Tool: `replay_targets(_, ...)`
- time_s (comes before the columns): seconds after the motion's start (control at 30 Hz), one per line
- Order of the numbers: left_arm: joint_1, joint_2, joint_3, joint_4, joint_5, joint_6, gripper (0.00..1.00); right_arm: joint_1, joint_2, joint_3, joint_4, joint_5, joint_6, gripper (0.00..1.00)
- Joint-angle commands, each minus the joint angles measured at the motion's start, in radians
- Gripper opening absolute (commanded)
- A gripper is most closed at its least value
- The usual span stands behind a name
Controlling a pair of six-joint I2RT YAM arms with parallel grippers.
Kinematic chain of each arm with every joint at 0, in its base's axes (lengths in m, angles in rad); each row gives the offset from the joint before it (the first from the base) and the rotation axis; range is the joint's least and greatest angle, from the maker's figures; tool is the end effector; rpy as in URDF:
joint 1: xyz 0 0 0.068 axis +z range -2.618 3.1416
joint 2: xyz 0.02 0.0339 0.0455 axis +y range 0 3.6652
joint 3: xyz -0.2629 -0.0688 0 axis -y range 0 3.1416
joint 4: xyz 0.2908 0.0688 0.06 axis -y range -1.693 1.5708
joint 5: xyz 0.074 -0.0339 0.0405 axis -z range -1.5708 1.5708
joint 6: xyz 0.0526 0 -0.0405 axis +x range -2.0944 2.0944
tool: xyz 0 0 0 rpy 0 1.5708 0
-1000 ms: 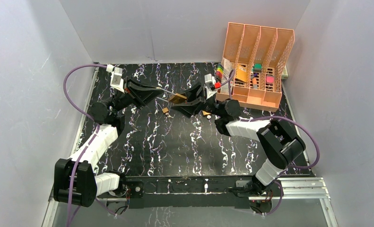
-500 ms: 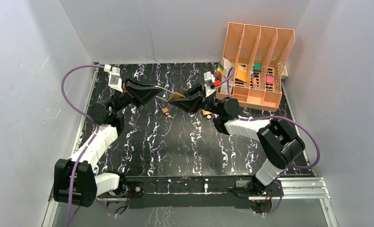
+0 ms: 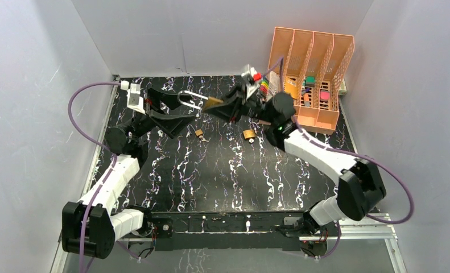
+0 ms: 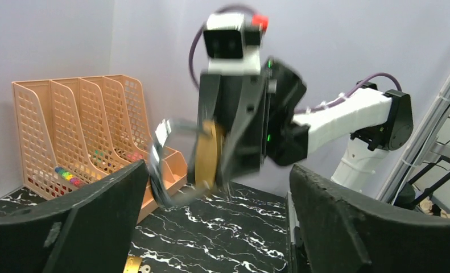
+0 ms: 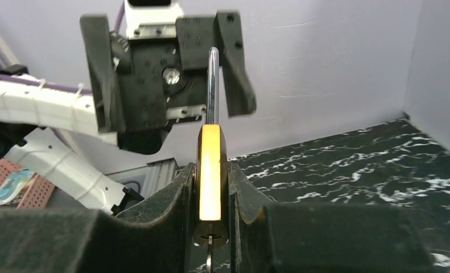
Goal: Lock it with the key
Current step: Pick up the lock from the center of the board, then lock the lock.
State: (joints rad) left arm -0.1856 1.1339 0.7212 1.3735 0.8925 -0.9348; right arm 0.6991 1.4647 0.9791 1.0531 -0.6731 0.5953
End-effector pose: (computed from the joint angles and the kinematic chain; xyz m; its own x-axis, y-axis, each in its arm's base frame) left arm 0.2485 -0.0883 0.3777 0.0327 -0.5197 -0.8537 0.9772 0.1957 -0.0818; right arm 0.2655 0.2661 0.3541 -0.1671 0.4323 -0.8861 -0.9805 0.0215 0.1954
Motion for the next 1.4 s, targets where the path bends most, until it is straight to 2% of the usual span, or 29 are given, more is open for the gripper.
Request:
replay_targets(0.0,0.002,-0.097,-0.005,-0.137,-0.038,0.096,0.98,-0.032,-0.139,0.238,-0.664,-0.097,-0.276,0.0)
replay_targets(0.13,0.008,-0.15,0.022,-0.355,-0.016,0.184,0.98,-0.055,-0.197,0.251,-0.901,-0.168,-0.366,0.0)
replay_targets(0.3,0.011,-0.166,0.138,-0.723,0.049,0.392,0.98,-0.088,-0.222,0.243,-1.037,-0.346,-0.429,0.0)
replay_targets(0.37,0.011,-0.165,0.159,-0.784,0.069,0.428,0.98,-0.106,-0.221,0.244,-1.041,-0.442,-0.424,0.0)
replay_targets(0.53,0.011,-0.115,0.2,-0.752,0.287,0.394,0.86,-0.149,-0.203,0.262,-0.995,-0.589,-0.371,0.0)
replay_targets(0.7,0.018,-0.085,0.209,-0.761,0.513,0.387,0.85,-0.201,-0.196,0.224,-0.715,-0.748,-0.163,0.0)
replay_targets(0.8,0.015,-0.059,0.186,-0.552,0.595,0.219,0.84,-0.203,-0.175,0.225,-0.616,-0.781,-0.072,0.0)
replay_targets(0.87,0.003,-0.049,0.189,-0.481,0.621,0.168,0.83,-0.202,-0.162,0.228,-0.594,-0.782,-0.056,0.0)
replay_targets(1.13,-0.089,-0.028,0.253,-0.477,0.616,0.196,0.78,-0.201,-0.112,0.234,-0.483,-0.77,0.013,0.0)
replay_targets(1.27,-0.139,0.015,0.283,-0.469,0.608,0.2,0.6,-0.201,-0.096,0.245,-0.456,-0.766,0.028,0.0)
replay_targets(1.37,-0.157,0.031,0.296,-0.463,0.597,0.2,0.55,-0.201,-0.088,0.248,-0.441,-0.765,0.034,0.0)
